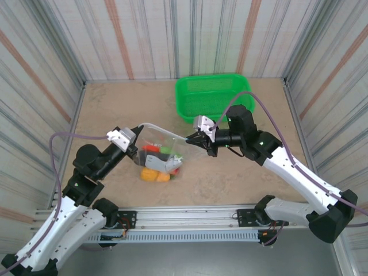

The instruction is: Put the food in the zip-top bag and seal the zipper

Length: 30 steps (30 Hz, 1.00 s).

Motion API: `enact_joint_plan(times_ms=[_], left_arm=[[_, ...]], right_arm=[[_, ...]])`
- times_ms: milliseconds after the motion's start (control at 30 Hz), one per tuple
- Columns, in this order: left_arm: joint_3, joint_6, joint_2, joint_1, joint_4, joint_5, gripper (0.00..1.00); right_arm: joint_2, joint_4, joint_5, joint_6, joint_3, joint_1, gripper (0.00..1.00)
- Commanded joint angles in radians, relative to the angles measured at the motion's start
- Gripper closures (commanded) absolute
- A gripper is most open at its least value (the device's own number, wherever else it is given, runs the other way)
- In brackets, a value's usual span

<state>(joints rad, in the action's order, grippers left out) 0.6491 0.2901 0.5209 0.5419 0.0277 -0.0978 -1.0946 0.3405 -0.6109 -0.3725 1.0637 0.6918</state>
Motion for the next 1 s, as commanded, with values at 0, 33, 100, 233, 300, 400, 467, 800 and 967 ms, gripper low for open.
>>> enact_joint_plan(times_ms=[0,33,100,233,300,400,467,800,967], left_arm=[[0.047,0.004,-0.025,-0.027,0.061,0.144,1.00],[0.049,0.004,-0.027,-0.028,0.060,0.151,1.00],[0.049,0.005,-0.030,-0.028,0.060,0.164,1.00],[0.048,0.004,-0.032,-0.028,0.062,0.166,1.00],[0.048,-0.001,-0.032,-0.029,0.060,0.175,1.00],[0.042,-0.012,-0.038,-0.028,0.058,0.171,1.00],[0.040,-0.028,-0.042,-0.028,0.048,0.164,1.00],[-0.021,-0.241,-0.100,-0.011,0.001,0.008,1.00],[0.003,-0.440,-0.123,0.045,-0.077,-0.231,1.00]], right_arm=[[0.057,0.089,0.032,0.028,-0.039,-0.024,1.00],[0.071,0.089,0.036,0.032,-0.049,-0.032,1.00],[0.096,0.094,0.031,0.038,-0.066,-0.048,1.00],[0.142,0.124,0.031,0.046,-0.090,-0.079,1.00],[0.152,0.147,0.045,0.047,-0.096,-0.089,1.00],[0.177,0.155,0.087,0.063,-0.113,-0.103,1.00],[0.196,0.153,0.112,0.083,-0.121,-0.112,1.00],[0.287,0.173,0.351,0.122,-0.115,-0.117,1.00],[0.321,0.181,0.506,0.111,-0.071,-0.118,1.00]])
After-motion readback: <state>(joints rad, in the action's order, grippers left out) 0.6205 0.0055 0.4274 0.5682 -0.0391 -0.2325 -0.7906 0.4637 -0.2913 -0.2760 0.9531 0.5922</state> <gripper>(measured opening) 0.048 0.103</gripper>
